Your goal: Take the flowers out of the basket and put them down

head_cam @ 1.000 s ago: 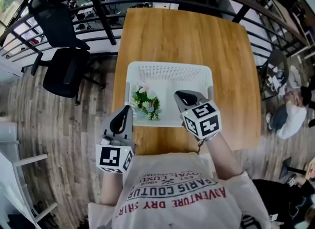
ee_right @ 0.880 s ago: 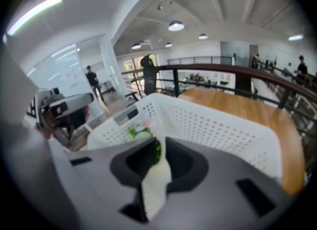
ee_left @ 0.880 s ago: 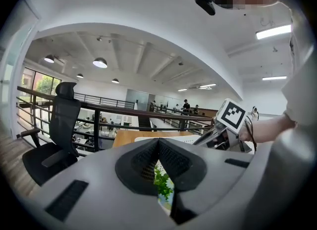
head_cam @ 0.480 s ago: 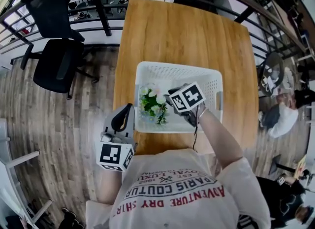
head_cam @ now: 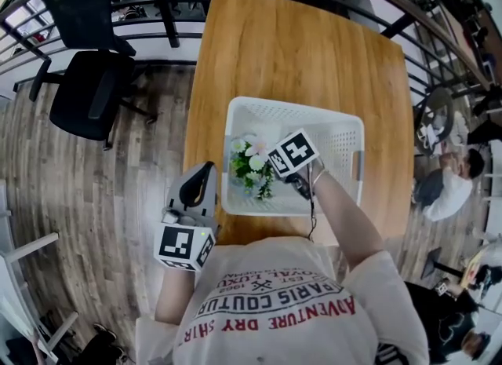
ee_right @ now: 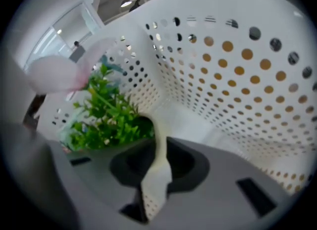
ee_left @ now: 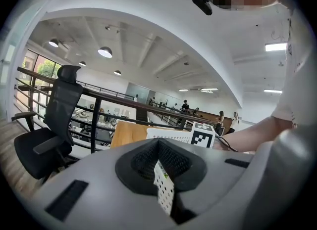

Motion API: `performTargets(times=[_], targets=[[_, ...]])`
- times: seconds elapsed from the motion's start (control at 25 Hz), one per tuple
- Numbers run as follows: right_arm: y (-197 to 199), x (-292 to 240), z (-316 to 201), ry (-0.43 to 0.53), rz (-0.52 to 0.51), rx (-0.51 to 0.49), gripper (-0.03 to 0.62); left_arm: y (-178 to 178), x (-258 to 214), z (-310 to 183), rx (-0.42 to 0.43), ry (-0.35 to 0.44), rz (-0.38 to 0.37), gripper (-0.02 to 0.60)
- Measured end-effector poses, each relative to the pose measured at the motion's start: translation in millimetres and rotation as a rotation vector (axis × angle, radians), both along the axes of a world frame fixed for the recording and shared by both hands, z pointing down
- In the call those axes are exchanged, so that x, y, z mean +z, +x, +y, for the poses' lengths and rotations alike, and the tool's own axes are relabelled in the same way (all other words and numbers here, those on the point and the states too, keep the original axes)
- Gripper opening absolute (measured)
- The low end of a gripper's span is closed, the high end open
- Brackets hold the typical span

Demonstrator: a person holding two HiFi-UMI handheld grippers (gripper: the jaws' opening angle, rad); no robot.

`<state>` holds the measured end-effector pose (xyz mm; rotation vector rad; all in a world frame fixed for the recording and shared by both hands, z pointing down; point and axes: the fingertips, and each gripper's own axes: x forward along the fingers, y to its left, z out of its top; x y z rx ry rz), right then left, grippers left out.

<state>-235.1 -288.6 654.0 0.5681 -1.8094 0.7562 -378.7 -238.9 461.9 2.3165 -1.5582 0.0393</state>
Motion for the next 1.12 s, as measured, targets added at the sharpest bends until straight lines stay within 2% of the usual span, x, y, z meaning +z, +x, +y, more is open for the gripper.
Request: performTargets(times=[0.24, 0.28, 0.36, 0.84, 0.96, 1.12], targets=[[-6, 6, 3, -0.017, 0.030, -0.042, 0.085, 1, 3, -3, 0.012, -0.011, -0.025, 0.025], [-7, 11, 5, -0.029, 0.036, -0.045, 0.106, 2, 3, -3, 0.014, -0.013, -0.027, 0.026], [-7, 16, 6, -0.046, 0.027, -0.039, 0.081, 4, 3, -1, 0.016, -0.016, -0.029, 0.025], [-8, 13, 3, -0.032, 0.011, 0.005, 0.075, 2, -4, 3, 0.006, -0.016, -0.039, 0.025], [-6, 2, 1, 0.011, 0.004, 0.019, 0.072, -1, -11, 7, 0.008, 0.002, -0.058, 0.026], [-2, -39, -10, 0.105, -0.074, 0.047, 0.071, 0, -22, 10, -0.007, 0.028, -0.082, 0.025]])
